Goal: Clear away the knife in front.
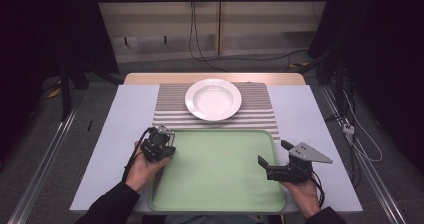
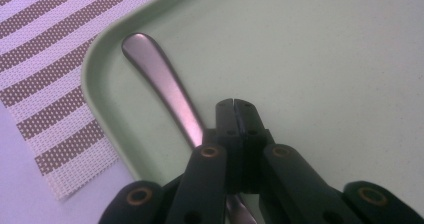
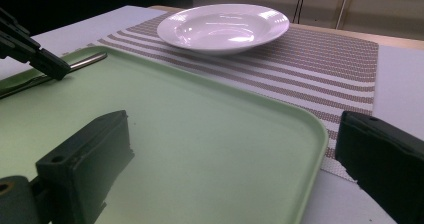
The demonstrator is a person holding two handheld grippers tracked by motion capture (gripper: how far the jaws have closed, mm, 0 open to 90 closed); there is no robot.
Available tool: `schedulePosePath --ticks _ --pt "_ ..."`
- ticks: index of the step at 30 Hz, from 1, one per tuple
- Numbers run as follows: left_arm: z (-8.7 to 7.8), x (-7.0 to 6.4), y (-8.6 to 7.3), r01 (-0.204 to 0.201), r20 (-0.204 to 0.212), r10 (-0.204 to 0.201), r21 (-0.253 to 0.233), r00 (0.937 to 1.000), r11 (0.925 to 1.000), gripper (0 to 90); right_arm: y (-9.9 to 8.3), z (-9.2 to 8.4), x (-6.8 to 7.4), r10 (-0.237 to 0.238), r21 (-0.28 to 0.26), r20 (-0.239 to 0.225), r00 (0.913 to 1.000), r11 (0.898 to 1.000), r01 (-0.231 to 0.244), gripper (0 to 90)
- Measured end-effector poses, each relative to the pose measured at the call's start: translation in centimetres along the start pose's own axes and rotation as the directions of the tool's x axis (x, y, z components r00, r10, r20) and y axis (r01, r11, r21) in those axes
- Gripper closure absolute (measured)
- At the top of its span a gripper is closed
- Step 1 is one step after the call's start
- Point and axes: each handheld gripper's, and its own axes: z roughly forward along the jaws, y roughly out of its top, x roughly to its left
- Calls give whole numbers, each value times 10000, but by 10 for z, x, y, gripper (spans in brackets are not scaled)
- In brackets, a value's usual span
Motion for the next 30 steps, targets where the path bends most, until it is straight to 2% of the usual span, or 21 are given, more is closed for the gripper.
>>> schedulePosePath --ticks 2,10,12,15,17,19,21,22,23,25,27,30 --pt "-1 0 -1 79 -104 -79 20 9999 10000 900 0 0 0 2 -15 3 10000 10000 -2 15" --pt "-4 4 -7 292 123 -291 -72 9995 9995 900 0 0 0 10 -15 21 10000 10000 -10 15" --pt "-4 5 -7 300 177 -299 -38 9994 9995 900 0 1 0 15 -15 13 10000 10000 -15 15" --pt "-5 4 -6 228 50 -227 -88 9997 9997 900 0 1 0 4 -10 6 10000 10000 -4 15" --pt "-7 5 -6 343 211 -338 -207 9992 9992 900 0 1 0 20 1 12 10000 10000 -20 15" --pt "-9 5 -6 394 405 -371 -555 9985 9977 889 0 1 0 -14 -11 -19 10000 10000 14 15" --pt "-11 5 -5 351 706 -286 -931 9971 9950 833 0 0 0 -8 6 -9 10000 10000 8 14" --pt "-13 5 -4 292 722 -212 -1109 9972 9934 790 0 0 0 -5 -5 9 10000 10000 5 14" --pt "-14 4 -4 104 692 -18 -1252 9976 9921 734 0 0 0 -1 -6 17 10000 10000 1 15" --pt "-17 3 -4 84 807 49 -1642 9967 9864 604 0 0 0 14 -30 36 10000 10000 -14 15" --pt "-18 2 -4 211 820 -57 -1882 9966 9819 459 0 -1 0 -8 -41 1 10000 10000 8 15" --pt "-21 2 -3 414 879 -209 -2380 9959 9704 273 1 -1 0 6 -54 -11 10000 10000 -7 15"
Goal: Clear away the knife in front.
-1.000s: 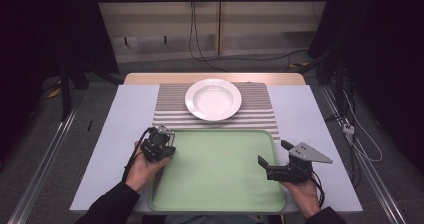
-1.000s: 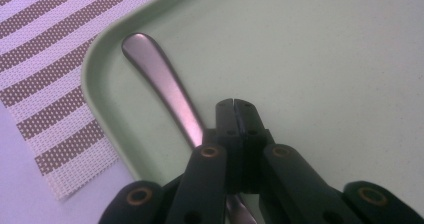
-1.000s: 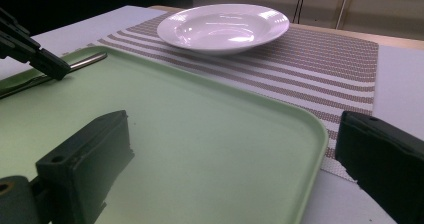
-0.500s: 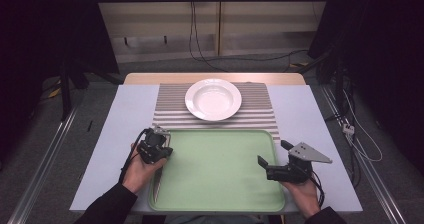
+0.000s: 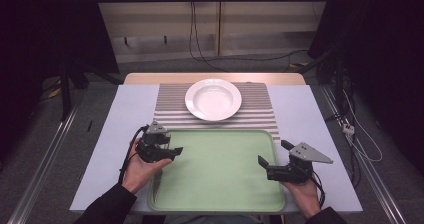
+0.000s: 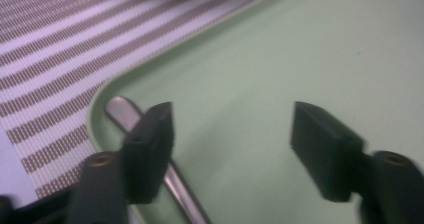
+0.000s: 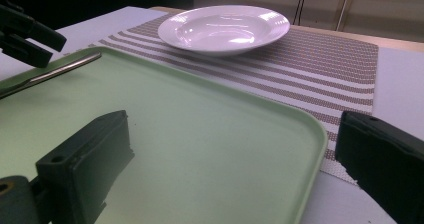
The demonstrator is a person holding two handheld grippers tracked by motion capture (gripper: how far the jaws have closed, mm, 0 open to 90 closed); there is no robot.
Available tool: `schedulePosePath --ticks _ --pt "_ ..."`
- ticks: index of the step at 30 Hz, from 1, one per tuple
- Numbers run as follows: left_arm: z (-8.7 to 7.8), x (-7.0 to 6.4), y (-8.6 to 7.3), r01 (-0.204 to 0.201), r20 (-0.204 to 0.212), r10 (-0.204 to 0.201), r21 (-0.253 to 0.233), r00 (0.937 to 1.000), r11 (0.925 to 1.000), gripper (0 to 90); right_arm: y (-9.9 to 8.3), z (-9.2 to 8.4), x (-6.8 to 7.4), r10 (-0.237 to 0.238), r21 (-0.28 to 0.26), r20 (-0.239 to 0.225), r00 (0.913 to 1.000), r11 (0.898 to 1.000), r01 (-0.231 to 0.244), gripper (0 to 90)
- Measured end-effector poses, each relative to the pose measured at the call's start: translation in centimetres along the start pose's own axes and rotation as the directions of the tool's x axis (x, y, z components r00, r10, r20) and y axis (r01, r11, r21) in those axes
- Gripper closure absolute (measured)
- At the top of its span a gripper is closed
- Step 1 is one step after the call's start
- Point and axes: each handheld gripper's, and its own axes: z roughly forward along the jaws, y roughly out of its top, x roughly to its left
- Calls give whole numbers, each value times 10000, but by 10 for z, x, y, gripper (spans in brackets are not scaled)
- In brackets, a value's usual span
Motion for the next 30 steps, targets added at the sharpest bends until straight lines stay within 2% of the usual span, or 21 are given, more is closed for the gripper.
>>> schedulePosePath --ticks 2,4,6,8,10,11,14,15,17,19,28,30 --pt "-6 1 1 149 137 -139 -707 9998 9974 213 0 0 0 3 8 -11 10000 10000 -3 15" --pt "-14 1 2 257 197 -236 -1173 9995 9928 164 0 0 0 24 7 -27 10000 10000 -24 15" --pt "-20 1 4 233 390 -178 -1431 9991 9894 104 -1 0 0 46 2 -30 10000 10000 -46 14" --pt "-26 0 3 -8 379 71 -1653 9993 9863 90 -1 -1 -1 83 -3 8 10000 10000 -83 14" --pt "-31 0 3 -160 481 238 -1577 9986 9874 89 -1 -2 -2 86 -15 56 9999 10000 -85 14" --pt "-35 1 2 -175 434 245 -1558 9988 9876 90 -1 -3 -2 100 -27 104 9999 9999 -100 15" --pt "-43 2 -2 -284 -148 262 -1815 9995 9830 92 -2 -4 -2 101 4 132 9999 9999 -101 15" --pt "-45 3 -3 -292 -253 251 -1745 9994 9842 91 -2 -4 -2 102 -6 151 9998 9999 -102 15" --pt "-48 5 -7 -230 -269 181 -1933 9995 9809 92 -2 -5 -2 178 -26 196 9996 9998 -178 14" --pt "-50 6 -12 -264 -616 137 -2099 9980 9774 91 -3 -6 -3 267 -84 234 9994 9996 -265 15" --pt "-57 12 -33 -7 -1108 -237 -2150 9936 9766 86 -4 -9 -5 325 -102 304 9990 9994 -322 14" --pt "-56 12 -39 -155 -1388 -136 -2065 9902 9783 86 -4 -9 -4 326 -98 302 9990 9994 -323 15"
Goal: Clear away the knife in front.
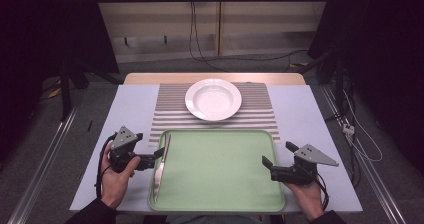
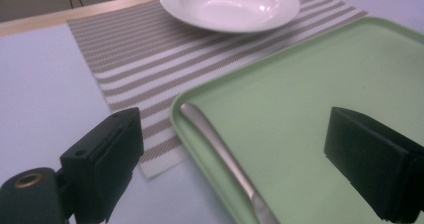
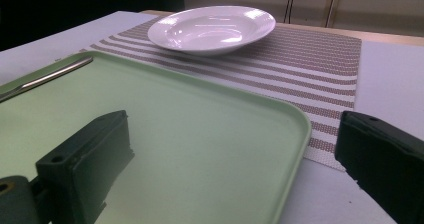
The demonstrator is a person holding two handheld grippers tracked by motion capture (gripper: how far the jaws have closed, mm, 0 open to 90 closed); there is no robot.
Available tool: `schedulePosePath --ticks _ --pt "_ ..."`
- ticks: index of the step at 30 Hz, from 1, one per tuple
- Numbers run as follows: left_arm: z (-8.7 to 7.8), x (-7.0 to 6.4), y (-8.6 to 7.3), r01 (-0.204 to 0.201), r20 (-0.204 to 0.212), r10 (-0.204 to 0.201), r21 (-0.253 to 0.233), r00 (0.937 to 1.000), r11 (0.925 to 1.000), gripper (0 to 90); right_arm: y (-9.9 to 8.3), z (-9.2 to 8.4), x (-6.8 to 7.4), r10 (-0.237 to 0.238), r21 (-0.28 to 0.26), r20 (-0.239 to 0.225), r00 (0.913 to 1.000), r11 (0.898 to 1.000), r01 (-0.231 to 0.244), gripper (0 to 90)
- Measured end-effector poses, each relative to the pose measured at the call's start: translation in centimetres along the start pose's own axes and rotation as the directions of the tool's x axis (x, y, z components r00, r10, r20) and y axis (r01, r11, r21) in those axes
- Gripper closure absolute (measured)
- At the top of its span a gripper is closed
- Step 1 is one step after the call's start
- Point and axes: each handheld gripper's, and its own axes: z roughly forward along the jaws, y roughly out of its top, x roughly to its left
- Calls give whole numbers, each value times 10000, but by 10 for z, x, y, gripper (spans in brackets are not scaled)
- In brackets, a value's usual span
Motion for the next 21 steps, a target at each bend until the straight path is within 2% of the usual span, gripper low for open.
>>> schedulePosePath --ticks 2,3,6,8,9,11,13,16,17,21 --pt "0 1 -4 -21 24 21 68 10000 10000 83 0 0 0 0 0 -1 10000 10000 0 14" --pt "0 1 -6 138 18 -138 29 9999 9999 83 0 -1 0 -25 -2 21 10000 10000 25 14" --pt "0 1 -13 -87 -2 87 100 10000 9999 81 -1 0 -2 85 81 103 9999 9999 -86 14" --pt "-3 2 -15 195 -46 -195 -35 9998 9998 81 -1 -1 -2 98 57 113 9999 9999 -98 14" --pt "-4 2 -15 170 -56 -171 -77 9998 9998 81 -1 -2 -2 81 70 131 9999 9999 -82 14" --pt "-4 2 -15 68 -319 -73 -163 9995 9998 76 -1 -2 -2 69 68 128 9999 10000 -70 15" --pt "-4 2 -16 295 -32 -296 -219 9996 9993 75 -1 -3 -3 59 59 168 9998 10000 -60 15" --pt "-4 0 -17 195 -126 -198 -202 9997 9996 75 -1 -3 -2 27 67 164 9999 10000 -28 15" --pt "-3 0 -18 347 -83 -349 -237 9994 9991 75 -1 -3 -2 27 58 187 9998 10000 -28 14" --pt "-2 1 -19 441 19 -441 -165 9990 9989 75 -1 -2 -2 84 59 179 9998 9999 -85 14"
